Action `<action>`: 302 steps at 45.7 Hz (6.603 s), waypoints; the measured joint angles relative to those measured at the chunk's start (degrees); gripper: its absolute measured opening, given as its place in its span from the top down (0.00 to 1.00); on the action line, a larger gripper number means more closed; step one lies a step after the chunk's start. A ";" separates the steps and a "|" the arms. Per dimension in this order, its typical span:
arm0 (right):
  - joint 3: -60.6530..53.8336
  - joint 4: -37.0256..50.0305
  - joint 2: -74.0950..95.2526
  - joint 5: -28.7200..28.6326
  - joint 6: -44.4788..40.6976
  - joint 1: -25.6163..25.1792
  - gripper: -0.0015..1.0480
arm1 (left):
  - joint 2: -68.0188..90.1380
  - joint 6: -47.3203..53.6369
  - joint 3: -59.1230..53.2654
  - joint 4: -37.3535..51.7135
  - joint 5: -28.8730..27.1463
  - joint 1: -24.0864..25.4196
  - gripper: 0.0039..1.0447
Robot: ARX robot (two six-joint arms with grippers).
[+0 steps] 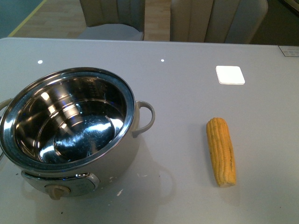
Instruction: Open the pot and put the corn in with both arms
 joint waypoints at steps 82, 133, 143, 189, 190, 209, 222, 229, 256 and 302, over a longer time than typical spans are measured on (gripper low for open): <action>33.68 29.05 87.76 1.31 -11.80 15.39 0.29 | 0.00 0.00 0.00 0.00 0.00 0.00 0.06; 35.08 18.71 54.03 -11.23 -7.65 19.28 0.78 | 0.00 0.00 0.00 0.00 0.00 0.00 0.06; 41.83 17.05 58.47 -11.82 -3.39 23.12 0.78 | 0.00 0.00 0.00 0.00 0.00 0.00 0.06; 59.43 16.06 77.85 -17.09 17.86 33.03 0.75 | 0.00 0.00 0.00 0.00 0.00 0.00 0.06; 59.82 16.06 78.23 -17.09 18.21 33.05 0.75 | 0.00 0.00 0.00 0.00 0.00 0.00 0.06; 64.48 15.63 83.89 -18.12 27.36 35.54 0.74 | 0.00 0.00 0.00 0.00 0.00 0.00 0.06; 65.57 15.39 86.25 -18.99 31.34 36.61 0.74 | 0.00 0.00 0.00 0.00 0.00 0.00 0.06; 65.79 14.71 86.44 -18.82 31.26 37.09 0.57 | 0.00 0.00 0.00 0.00 0.00 0.00 0.06; 58.82 19.98 81.31 -18.56 31.85 35.32 0.23 | 0.00 0.02 0.00 0.00 -0.02 0.00 0.06; 9.53 6.86 5.14 3.37 1.03 9.51 0.08 | 0.00 0.02 0.00 0.00 0.00 0.00 0.06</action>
